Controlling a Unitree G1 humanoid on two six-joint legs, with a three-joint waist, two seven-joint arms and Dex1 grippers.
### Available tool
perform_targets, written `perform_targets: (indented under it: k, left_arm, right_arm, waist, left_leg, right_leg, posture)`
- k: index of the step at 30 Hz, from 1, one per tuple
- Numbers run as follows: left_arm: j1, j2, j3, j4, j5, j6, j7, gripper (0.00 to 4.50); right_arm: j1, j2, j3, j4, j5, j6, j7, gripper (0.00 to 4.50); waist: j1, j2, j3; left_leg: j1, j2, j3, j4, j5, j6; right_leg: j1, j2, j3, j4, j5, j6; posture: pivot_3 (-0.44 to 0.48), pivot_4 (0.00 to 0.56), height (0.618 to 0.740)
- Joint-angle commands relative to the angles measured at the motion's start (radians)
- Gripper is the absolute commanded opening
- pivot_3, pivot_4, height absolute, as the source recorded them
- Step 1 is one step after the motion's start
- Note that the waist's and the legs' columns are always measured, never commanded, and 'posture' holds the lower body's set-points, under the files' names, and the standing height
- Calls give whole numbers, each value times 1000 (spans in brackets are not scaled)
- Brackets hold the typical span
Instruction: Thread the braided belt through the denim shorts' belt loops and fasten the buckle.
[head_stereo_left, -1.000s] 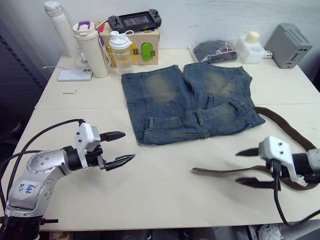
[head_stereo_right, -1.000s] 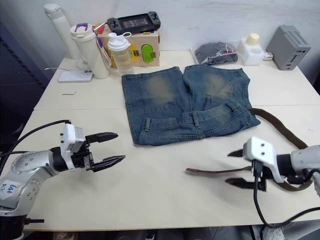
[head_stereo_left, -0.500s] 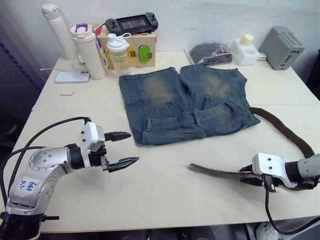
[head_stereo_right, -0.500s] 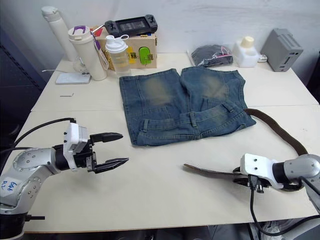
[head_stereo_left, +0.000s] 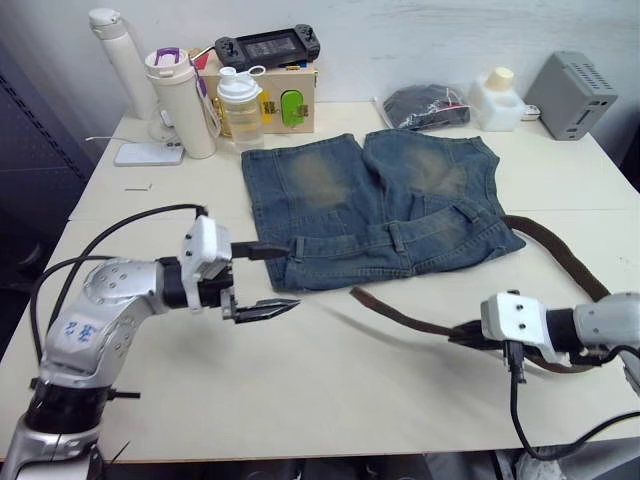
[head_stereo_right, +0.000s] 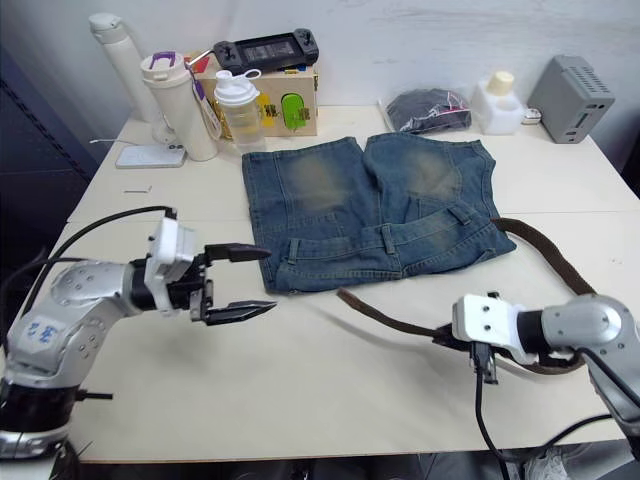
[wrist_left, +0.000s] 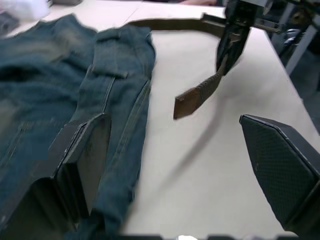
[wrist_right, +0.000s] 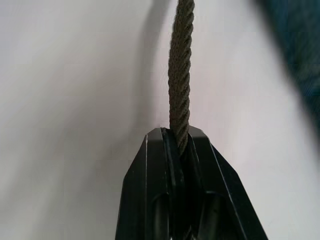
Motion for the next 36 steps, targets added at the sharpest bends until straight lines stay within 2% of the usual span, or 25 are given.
perform_targets:
  k: [1,5,11,14,22,31,33,36]
  left_arm:
    - [-70,-43,-75,35,26,-42,-54,4500]
    - [-138,-102,-141,116,55,-73,-103,4500]
    - [-166,-131,-185,212,93,-104,-168,4500]
    - [-167,-133,-193,241,117,-131,-190,3641]
    - [-168,-141,-180,239,115,-134,-201,41]
    - [-161,-152,-164,220,87,-87,-183,41]
    - [-169,-163,-155,227,69,-55,-172,0]
    - [-183,-196,-119,249,18,40,-127,0]
  right_arm:
    - [-54,-23,6,-72,33,54,10,25]
    - [-89,-16,29,-83,26,71,10,25]
    - [-109,-8,21,-93,40,93,1,25]
    - [-102,-7,11,-97,44,99,-6,0]
    - [-69,-14,-11,-104,49,97,-20,0]
    - [-65,13,-29,-106,88,158,-67,0]
    - [-86,49,-75,-106,189,264,-106,905]
    - [-102,103,-233,-84,338,412,-191,2172]
  waist:
    - [2,0,0]
    - [4,0,0]
    - [0,-1,0]
    - [-3,-1,0]
    - [-3,-1,0]
    - [-2,-1,1]
    - [-3,-1,1]
    - [0,-1,1]
  left_leg:
    - [0,0,0,0,0,0]
    - [-1,0,-1,0,0,0]
    - [-1,0,0,0,0,0]
    - [-1,0,0,0,0,0]
    - [-1,0,-1,0,0,1]
    - [-1,0,-1,0,0,1]
    - [-1,0,-1,0,0,1]
    - [-2,0,-3,0,0,1]
  right_leg:
    - [0,0,0,0,0,0]
    - [0,1,-1,2,0,0]
    - [0,1,-3,2,0,0]
    - [0,1,-3,2,0,0]
    - [0,1,-2,2,0,0]
    - [0,1,-2,2,0,0]
    - [0,0,-2,2,0,0]
    - [0,0,-2,2,0,0]
  posture:
    - [0,150,690]
    - [0,150,690]
    - [0,150,690]
    - [0,150,690]
    - [0,150,690]
    - [0,150,690]
    - [0,150,690]
    - [0,150,690]
